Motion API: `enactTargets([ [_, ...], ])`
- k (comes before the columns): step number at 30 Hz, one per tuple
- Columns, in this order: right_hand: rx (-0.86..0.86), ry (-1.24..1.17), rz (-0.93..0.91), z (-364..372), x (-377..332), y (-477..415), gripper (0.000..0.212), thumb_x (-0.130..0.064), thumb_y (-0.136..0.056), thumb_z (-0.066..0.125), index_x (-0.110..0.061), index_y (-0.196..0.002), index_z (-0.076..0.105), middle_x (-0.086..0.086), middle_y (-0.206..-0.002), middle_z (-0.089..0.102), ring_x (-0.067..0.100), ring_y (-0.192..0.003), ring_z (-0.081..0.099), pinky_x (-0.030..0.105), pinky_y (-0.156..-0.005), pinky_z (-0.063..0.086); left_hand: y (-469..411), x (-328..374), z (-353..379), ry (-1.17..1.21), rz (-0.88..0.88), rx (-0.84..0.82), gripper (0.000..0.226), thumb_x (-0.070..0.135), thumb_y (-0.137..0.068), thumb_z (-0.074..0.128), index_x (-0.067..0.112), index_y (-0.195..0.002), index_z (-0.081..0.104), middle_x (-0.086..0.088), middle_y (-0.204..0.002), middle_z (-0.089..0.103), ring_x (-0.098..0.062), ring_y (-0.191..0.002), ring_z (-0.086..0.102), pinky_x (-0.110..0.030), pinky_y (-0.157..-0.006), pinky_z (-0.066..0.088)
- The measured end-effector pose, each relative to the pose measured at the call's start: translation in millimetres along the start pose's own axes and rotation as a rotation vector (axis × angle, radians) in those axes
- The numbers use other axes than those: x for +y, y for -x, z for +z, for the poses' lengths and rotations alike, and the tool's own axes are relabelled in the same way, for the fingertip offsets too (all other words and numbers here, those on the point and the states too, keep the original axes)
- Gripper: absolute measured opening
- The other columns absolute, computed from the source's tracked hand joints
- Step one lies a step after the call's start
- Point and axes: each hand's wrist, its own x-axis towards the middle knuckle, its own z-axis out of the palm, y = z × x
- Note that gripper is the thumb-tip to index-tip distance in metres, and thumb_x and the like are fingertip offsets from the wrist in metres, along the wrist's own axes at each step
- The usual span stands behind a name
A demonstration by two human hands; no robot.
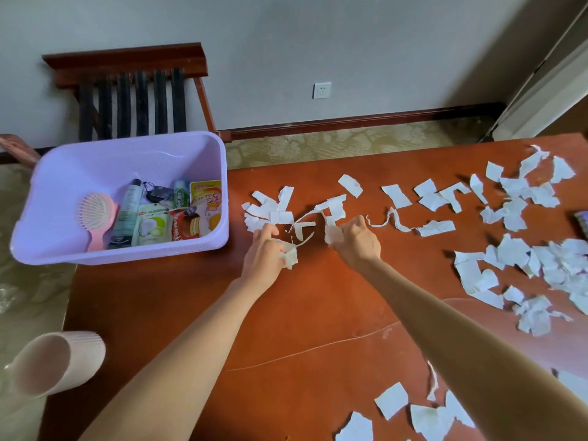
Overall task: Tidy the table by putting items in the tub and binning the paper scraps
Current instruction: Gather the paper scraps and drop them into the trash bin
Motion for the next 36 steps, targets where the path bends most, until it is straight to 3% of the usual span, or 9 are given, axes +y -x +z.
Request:
enactTargets([
  [7,-0.006,0.023,-0.016,11,2,-17,0.035,-0.024,-0.087,0.063,-0.002,-0.114,0.062,0.010,-0.132,0.040,0.030,-0.129,0.032,0.040,-0.101,0.037,-19,5,-2,-0.149,0.057,-0.088,0.030,0.019,-0.087,0.062,0.010,-0.116,0.065,-0.004,-0.119,0.056,-0.020,-0.114,0.044,-0.029,-0.095,0.035],
  [12,-0.002,-0.120,-0.002,13,-1,-17,0.034,-0.028,-0.090,0.056,0.004,-0.097,0.065,0.011,-0.121,0.050,0.027,-0.112,0.046,0.038,-0.093,0.041,-9,4,2,0.041,-0.014,-0.099,0.013,0.012,-0.088,0.061,0.000,-0.090,0.067,-0.010,-0.100,0.057,-0.025,-0.095,0.059,-0.027,-0.076,0.048],
  [15,-0.015,-0.228,0.042,16,2,-14,0.039,-0.037,-0.091,0.056,0.001,-0.081,0.061,0.010,-0.113,0.050,0.023,-0.087,0.053,0.032,-0.073,0.047,-3,5,1,0.144,-0.052,-0.072,0.014,0.012,-0.088,0.061,-0.002,-0.090,0.065,-0.012,-0.092,0.062,-0.019,-0.082,0.058,-0.014,-0.060,0.037],
  [18,-0.048,-0.333,0.035,15,8,-8,0.041,-0.038,-0.090,0.057,-0.010,-0.062,0.046,0.005,-0.107,0.047,0.015,-0.077,0.048,0.019,-0.059,0.038,-3,12,-4,0.224,-0.065,-0.044,0.025,0.015,-0.090,0.059,0.004,-0.113,0.059,-0.013,-0.109,0.066,-0.021,-0.097,0.064,-0.016,-0.071,0.046],
  [20,-0.042,-0.358,0.009,11,11,-8,0.037,-0.034,-0.090,0.058,-0.007,-0.067,0.050,0.003,-0.110,0.046,0.013,-0.080,0.047,0.015,-0.056,0.037,-9,18,-8,0.246,-0.065,-0.042,0.029,0.014,-0.091,0.057,0.007,-0.119,0.051,-0.012,-0.112,0.064,-0.024,-0.102,0.063,-0.022,-0.074,0.049],
  [25,-0.019,-0.326,-0.096,-1,6,-26,0.037,-0.025,-0.087,0.063,0.012,-0.089,0.063,0.009,-0.129,0.045,0.028,-0.100,0.056,0.037,-0.081,0.053,-31,32,-9,0.228,-0.100,-0.064,0.035,0.005,-0.089,0.057,0.008,-0.120,0.040,-0.017,-0.114,0.060,-0.030,-0.101,0.062,-0.032,-0.078,0.051],
  [29,-0.098,-0.255,-0.170,1,-5,-38,0.030,-0.021,-0.087,0.062,0.008,-0.093,0.063,0.010,-0.131,0.043,0.033,-0.102,0.056,0.034,-0.075,0.045,-46,39,-4,0.194,-0.192,-0.155,0.062,0.008,-0.084,0.066,0.009,-0.135,0.029,-0.016,-0.124,0.057,-0.031,-0.108,0.061,-0.034,-0.084,0.052],
  [33,-0.110,-0.187,-0.213,11,-8,-42,0.012,-0.014,-0.090,0.058,-0.005,-0.083,0.054,0.012,-0.121,0.046,0.029,-0.085,0.052,0.029,-0.068,0.037,-50,40,3,0.192,-0.249,-0.188,0.051,0.010,-0.084,0.065,0.008,-0.130,0.042,-0.014,-0.123,0.059,-0.029,-0.108,0.061,-0.031,-0.079,0.053],
  [36,-0.086,-0.173,-0.188,17,-4,-43,0.020,-0.014,-0.091,0.055,-0.009,-0.075,0.044,0.013,-0.097,0.054,0.027,-0.078,0.050,0.031,-0.064,0.035,-45,37,9,0.187,-0.261,-0.161,0.048,0.010,-0.087,0.061,0.008,-0.131,0.045,-0.014,-0.121,0.061,-0.029,-0.106,0.062,-0.032,-0.077,0.054],
])
